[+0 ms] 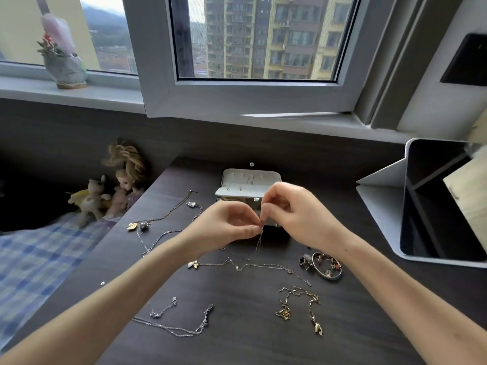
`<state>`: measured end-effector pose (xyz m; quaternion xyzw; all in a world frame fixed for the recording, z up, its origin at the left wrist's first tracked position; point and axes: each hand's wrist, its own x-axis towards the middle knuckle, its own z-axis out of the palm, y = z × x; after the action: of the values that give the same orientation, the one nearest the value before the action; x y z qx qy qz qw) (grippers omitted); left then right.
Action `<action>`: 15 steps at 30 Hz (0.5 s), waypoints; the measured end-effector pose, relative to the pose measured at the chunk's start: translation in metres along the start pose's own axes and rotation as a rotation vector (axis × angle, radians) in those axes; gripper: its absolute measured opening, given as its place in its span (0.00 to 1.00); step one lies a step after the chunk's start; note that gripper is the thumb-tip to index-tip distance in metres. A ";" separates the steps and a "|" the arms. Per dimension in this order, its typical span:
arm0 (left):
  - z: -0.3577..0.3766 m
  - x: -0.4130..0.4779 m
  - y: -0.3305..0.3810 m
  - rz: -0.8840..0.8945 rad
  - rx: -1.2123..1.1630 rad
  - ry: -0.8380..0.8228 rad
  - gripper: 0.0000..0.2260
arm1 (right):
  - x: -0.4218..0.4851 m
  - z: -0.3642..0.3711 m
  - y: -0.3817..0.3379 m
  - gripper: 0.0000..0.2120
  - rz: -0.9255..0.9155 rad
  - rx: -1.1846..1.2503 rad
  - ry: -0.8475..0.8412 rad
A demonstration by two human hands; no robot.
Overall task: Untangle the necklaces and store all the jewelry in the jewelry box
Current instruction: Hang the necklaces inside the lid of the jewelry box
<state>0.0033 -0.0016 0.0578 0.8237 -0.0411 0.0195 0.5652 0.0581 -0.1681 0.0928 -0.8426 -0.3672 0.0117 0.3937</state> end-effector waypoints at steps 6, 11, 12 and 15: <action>-0.002 0.006 0.016 0.015 -0.177 0.015 0.05 | 0.014 -0.014 -0.015 0.03 -0.011 0.121 0.027; -0.003 0.010 0.032 0.086 -0.245 0.046 0.04 | 0.023 -0.029 -0.030 0.04 -0.057 0.084 0.057; -0.004 0.011 0.034 0.092 -0.266 0.044 0.05 | 0.024 -0.032 -0.034 0.04 -0.065 0.086 0.064; -0.003 0.014 0.040 0.098 -0.340 0.036 0.05 | 0.025 -0.042 -0.044 0.05 -0.078 0.132 0.074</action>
<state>0.0138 -0.0135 0.0975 0.7130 -0.0739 0.0545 0.6952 0.0621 -0.1611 0.1578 -0.7998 -0.3833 -0.0105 0.4618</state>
